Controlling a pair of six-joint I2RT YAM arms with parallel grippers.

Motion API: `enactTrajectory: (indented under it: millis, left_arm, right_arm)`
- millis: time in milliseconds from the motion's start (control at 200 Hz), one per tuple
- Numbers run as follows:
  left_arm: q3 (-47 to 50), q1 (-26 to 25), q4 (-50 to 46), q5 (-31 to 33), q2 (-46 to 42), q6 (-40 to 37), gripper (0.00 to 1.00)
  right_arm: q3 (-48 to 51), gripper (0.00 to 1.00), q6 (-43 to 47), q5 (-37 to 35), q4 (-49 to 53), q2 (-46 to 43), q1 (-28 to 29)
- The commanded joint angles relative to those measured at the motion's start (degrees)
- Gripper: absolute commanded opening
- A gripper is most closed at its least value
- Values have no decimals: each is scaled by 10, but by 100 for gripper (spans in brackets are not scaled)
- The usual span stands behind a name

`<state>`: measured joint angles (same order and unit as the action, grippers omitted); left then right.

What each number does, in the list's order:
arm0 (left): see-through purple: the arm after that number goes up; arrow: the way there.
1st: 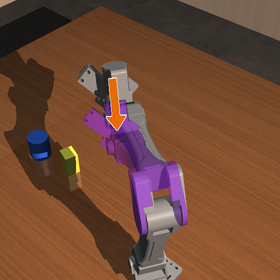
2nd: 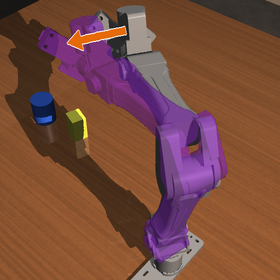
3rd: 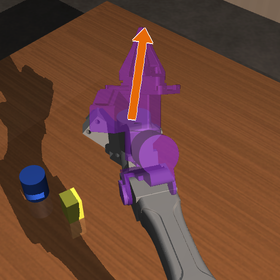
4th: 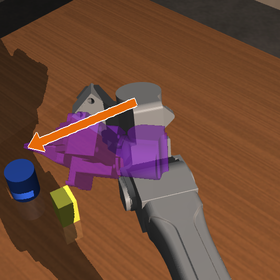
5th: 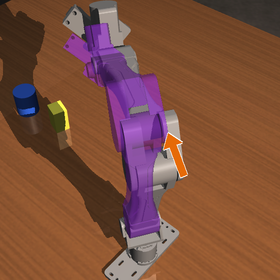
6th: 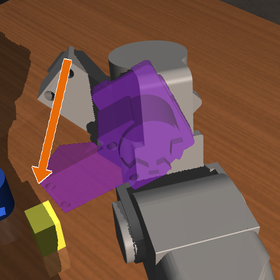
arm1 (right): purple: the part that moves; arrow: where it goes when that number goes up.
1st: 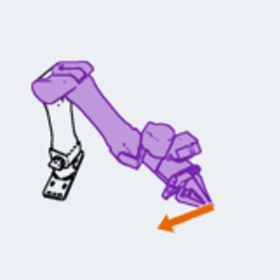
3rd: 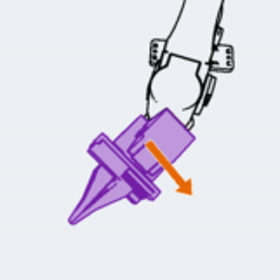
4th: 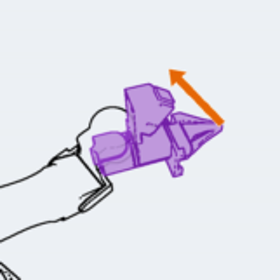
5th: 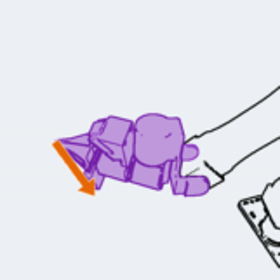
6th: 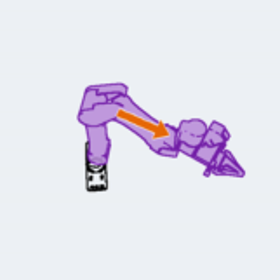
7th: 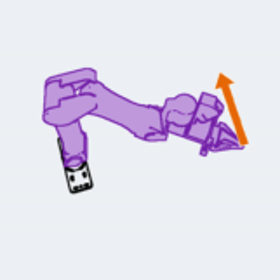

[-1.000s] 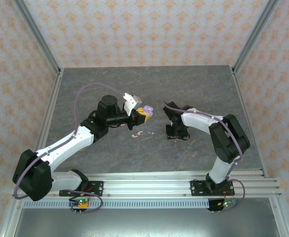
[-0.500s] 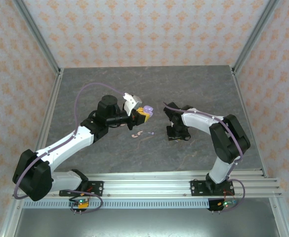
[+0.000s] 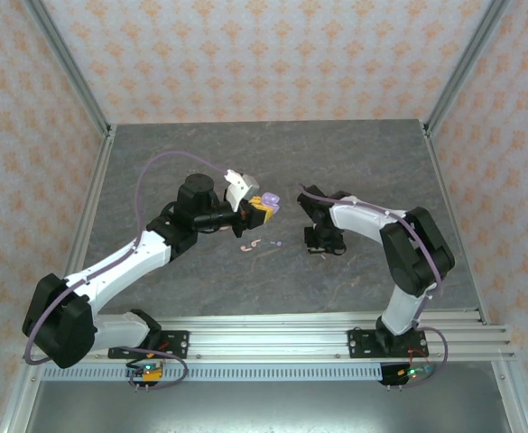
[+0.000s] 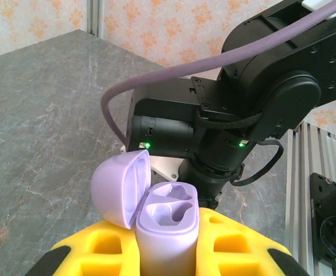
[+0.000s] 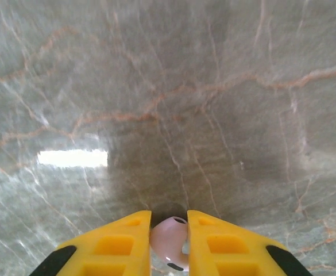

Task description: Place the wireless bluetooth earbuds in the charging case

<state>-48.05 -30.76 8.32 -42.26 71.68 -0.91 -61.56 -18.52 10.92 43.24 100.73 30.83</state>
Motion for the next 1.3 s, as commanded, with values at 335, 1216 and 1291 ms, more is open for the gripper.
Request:
enactTrajectory:
  millis: [335, 1216, 1291]
  left_arm:
    - [-3, -5, -4, 15, -28, 6, 11]
    - [0, -5, -4, 18, -31, 4, 11]
    - [0, -5, -2, 17, -30, 4, 11]
  right_arm:
    - [-73, 18, -102, -46, -60, 34, -23]
    - [-150, 47, 116, -32, 28, 81, -49]
    - [-160, 46, 135, -11, 35, 90, -49]
